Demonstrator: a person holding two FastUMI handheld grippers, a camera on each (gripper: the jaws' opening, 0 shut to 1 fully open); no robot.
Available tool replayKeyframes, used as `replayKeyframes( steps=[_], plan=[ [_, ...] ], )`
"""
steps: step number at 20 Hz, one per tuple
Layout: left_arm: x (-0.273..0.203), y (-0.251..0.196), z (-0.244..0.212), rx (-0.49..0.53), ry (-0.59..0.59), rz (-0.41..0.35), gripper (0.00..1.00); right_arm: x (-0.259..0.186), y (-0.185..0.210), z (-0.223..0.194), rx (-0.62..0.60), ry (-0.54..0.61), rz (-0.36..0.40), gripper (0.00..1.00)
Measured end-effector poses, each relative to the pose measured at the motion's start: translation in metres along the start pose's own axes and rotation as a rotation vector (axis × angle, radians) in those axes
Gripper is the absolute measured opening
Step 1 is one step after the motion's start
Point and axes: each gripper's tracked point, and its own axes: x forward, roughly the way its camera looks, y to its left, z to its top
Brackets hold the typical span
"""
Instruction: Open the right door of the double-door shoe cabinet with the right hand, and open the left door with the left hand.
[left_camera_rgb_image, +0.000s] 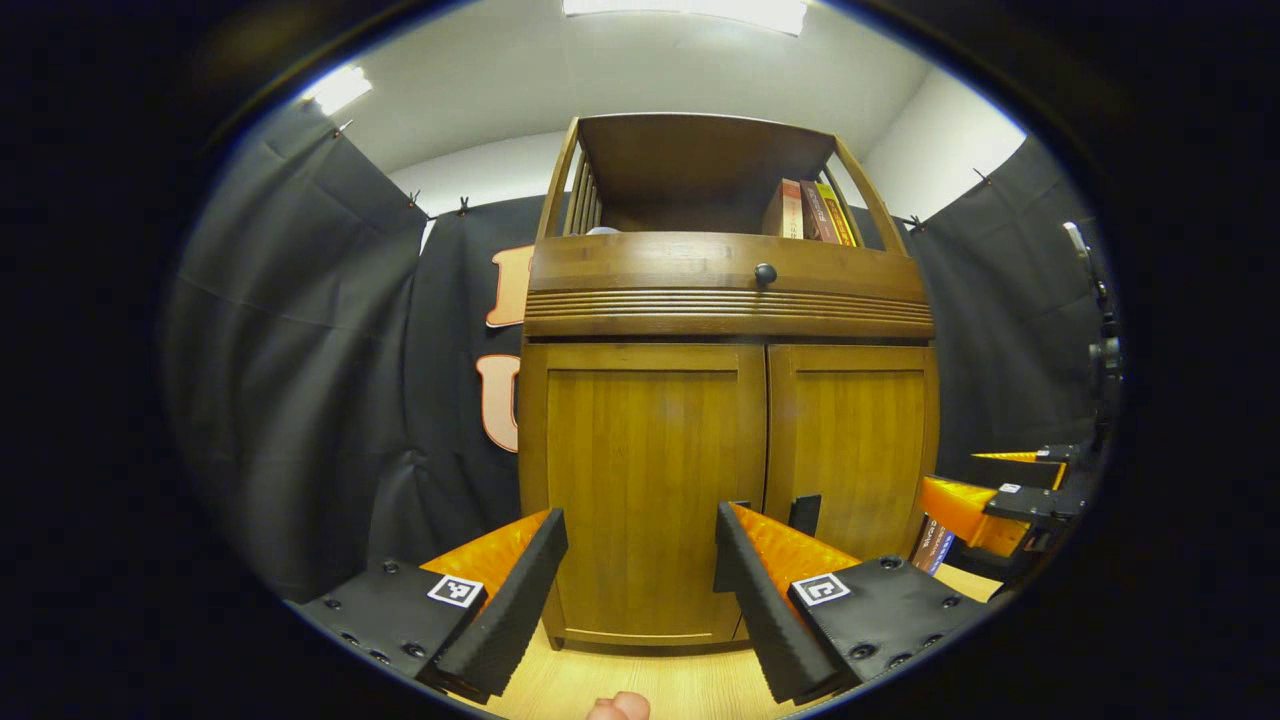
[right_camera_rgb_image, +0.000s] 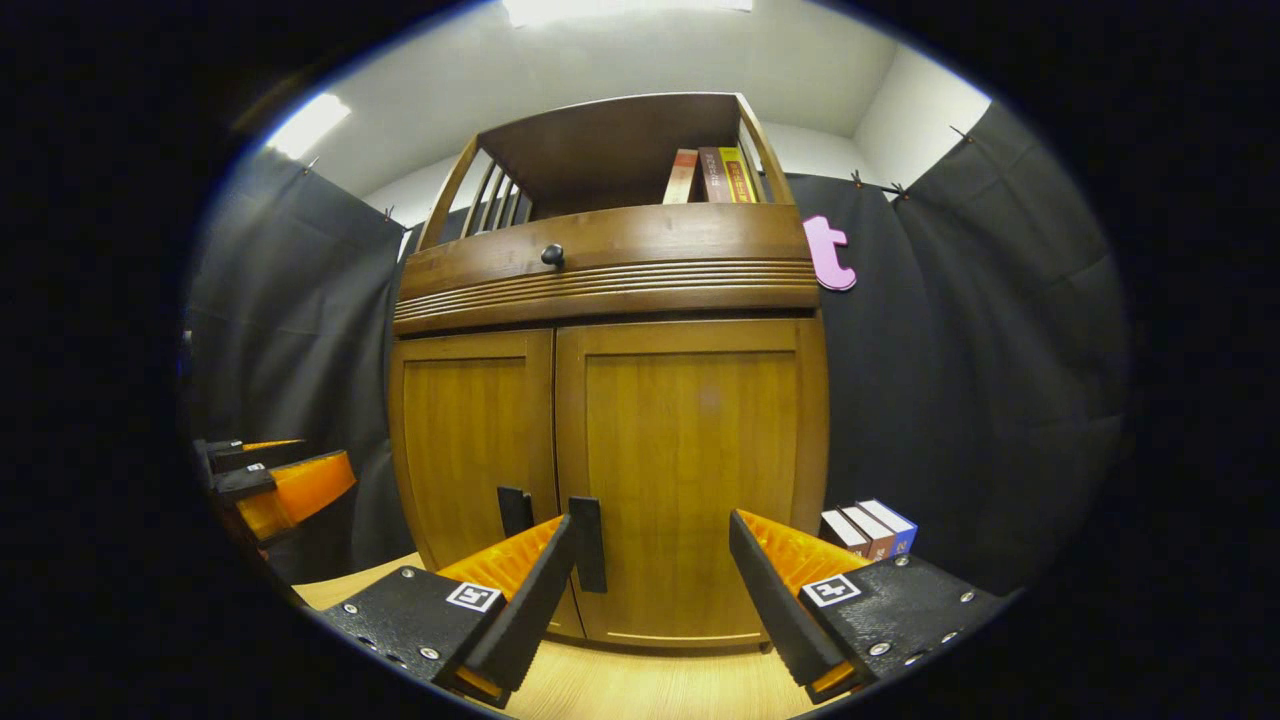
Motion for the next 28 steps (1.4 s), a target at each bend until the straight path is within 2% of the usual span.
replayKeyframes(
  steps=[1, 2, 7, 10, 11, 12, 15, 16, 17, 18, 19, 20, 21, 22, 23, 24, 25, 28],
  plan=[
    [-0.001, 0.002, 0.001, 0.001, 0.000, 0.005, 0.98, 0.012, 0.006, 0.003, -0.002, -0.009, 0.013, 0.94],
    [-0.006, 0.005, -0.001, 0.000, 0.000, 0.012, 0.94, 0.024, 0.011, 0.003, -0.007, -0.015, 0.024, 0.94],
    [-0.019, 0.018, 0.000, -0.018, 0.004, 0.041, 0.94, 0.079, 0.033, -0.012, -0.029, -0.013, 0.048, 0.94],
    [-0.025, 0.031, 0.000, -0.018, 0.001, 0.066, 0.99, 0.105, 0.034, -0.037, -0.060, 0.024, 0.015, 0.94],
    [-0.027, 0.036, 0.001, -0.015, -0.001, 0.076, 0.99, 0.114, 0.035, -0.045, -0.065, 0.038, 0.003, 0.94],
    [-0.029, 0.041, 0.001, -0.012, -0.002, 0.083, 0.94, 0.122, 0.037, -0.052, -0.068, 0.049, -0.001, 0.94],
    [-0.030, 0.052, 0.003, -0.002, -0.005, 0.101, 0.96, 0.138, 0.037, -0.070, -0.088, 0.075, -0.021, 0.94],
    [-0.030, 0.055, 0.003, -0.002, -0.007, 0.106, 0.96, 0.141, 0.037, -0.075, -0.095, 0.083, -0.029, 0.85],
    [-0.029, 0.057, 0.003, -0.002, -0.007, 0.111, 0.94, 0.144, 0.036, -0.080, -0.102, 0.093, -0.036, 0.92],
    [-0.029, 0.059, 0.002, -0.003, -0.006, 0.114, 0.94, 0.148, 0.035, -0.087, -0.104, 0.106, -0.042, 0.89],
    [-0.028, 0.060, 0.001, -0.005, -0.006, 0.116, 0.94, 0.147, 0.034, -0.087, -0.119, 0.097, -0.055, 0.76],
    [-0.028, 0.062, 0.000, -0.008, -0.005, 0.119, 0.94, 0.146, 0.036, -0.087, -0.113, 0.085, -0.055, 0.75],
    [-0.026, 0.063, 0.000, -0.012, -0.003, 0.118, 0.94, 0.145, 0.035, -0.089, -0.121, 0.088, -0.052, 0.92],
    [-0.025, 0.063, -0.002, -0.016, -0.002, 0.116, 0.94, 0.146, 0.036, -0.087, -0.108, 0.073, -0.048, 0.80],
    [-0.025, 0.062, -0.002, -0.017, -0.001, 0.113, 0.94, 0.146, 0.037, -0.090, -0.096, 0.074, -0.045, 0.75],
    [-0.024, 0.061, -0.002, -0.017, 0.000, 0.110, 0.94, 0.145, 0.040, -0.090, -0.064, 0.062, -0.039, 0.82],
    [-0.024, 0.060, -0.002, -0.016, 0.002, 0.106, 0.94, 0.145, 0.043, -0.093, -0.040, 0.073, -0.032, 0.65],
    [-0.020, 0.061, -0.004, -0.012, 0.007, 0.097, 0.94, 0.145, 0.051, -0.093, 0.015, 0.082, -0.016, 0.32]
  ],
)
